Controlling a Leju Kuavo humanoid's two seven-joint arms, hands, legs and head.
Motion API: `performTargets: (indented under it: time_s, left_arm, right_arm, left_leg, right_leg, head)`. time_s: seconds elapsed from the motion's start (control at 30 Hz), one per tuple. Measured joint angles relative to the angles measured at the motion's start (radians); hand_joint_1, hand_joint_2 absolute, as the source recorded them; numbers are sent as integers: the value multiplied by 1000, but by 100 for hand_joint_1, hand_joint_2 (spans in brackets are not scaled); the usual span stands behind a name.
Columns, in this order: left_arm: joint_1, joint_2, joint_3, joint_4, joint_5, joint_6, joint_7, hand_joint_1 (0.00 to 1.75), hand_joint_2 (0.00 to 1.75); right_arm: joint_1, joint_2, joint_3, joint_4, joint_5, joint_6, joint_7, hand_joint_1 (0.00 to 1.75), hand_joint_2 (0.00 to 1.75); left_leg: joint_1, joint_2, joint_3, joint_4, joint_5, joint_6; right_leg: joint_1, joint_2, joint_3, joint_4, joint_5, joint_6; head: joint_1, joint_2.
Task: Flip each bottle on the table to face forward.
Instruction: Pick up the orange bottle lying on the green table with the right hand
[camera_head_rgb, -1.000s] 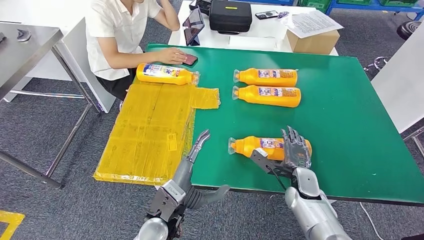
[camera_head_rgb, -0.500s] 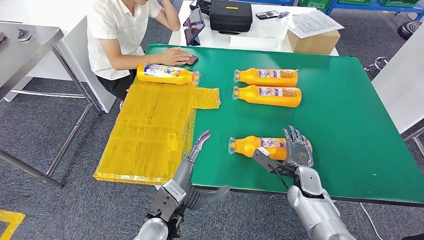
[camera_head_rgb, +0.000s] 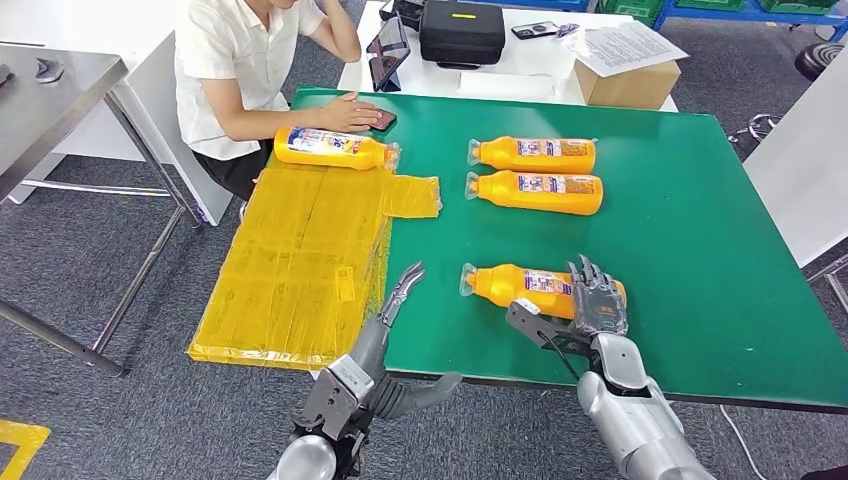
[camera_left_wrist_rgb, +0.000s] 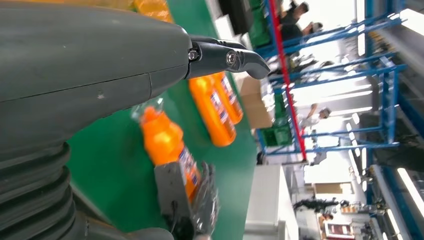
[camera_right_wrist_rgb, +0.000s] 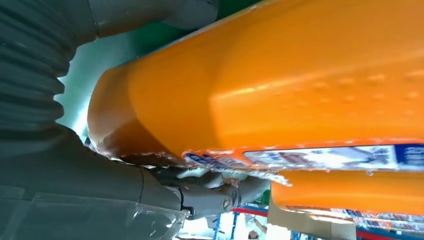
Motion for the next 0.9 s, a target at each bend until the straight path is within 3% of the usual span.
performTargets:
  time_s: [0.33, 0.5, 0.73, 0.8, 0.9]
  left_arm:
    - [0, 0, 4, 0, 43, -60, 40, 0, 175]
    - [0, -2, 5, 0, 62, -89, 33, 0, 175]
    - [0, -8, 8, 0, 65, -95, 23, 0, 175]
    - [-1, -9, 9, 0, 65, -94, 18, 0, 175]
    - [-2, -10, 12, 0, 86, -81, -5, 0, 175]
  right_arm:
    - [-6, -75, 23, -9, 11, 119, 15, 175, 175]
    - [-18, -135, 57, -26, -6, 210, -58, 175, 175]
    - [-17, -175, 104, -44, -42, 224, -68, 175, 175]
    - [-15, -181, 109, -47, -86, 226, -100, 175, 175]
    - [1, -192, 96, -65, -260, 253, -226, 175, 175]
  left_leg:
    - [0, -3, 3, 0, -1, 0]
    - [0, -3, 5, 0, -1, 1]
    - [0, -2, 5, 0, -1, 1]
    - [0, -2, 5, 0, -1, 1]
    - [1, -2, 5, 0, -1, 1]
  right_leg:
    - [0, -2, -2, -3, -1, 0]
    - [0, -1, 0, -6, 0, 1]
    - [0, -1, 0, -6, 1, 2]
    - [0, -1, 0, -6, 1, 2]
    - [1, -1, 1, -6, 1, 2]
  head:
    - [0, 0]
    - [0, 0]
    - [0, 0]
    - [0, 0]
    - [1, 0]
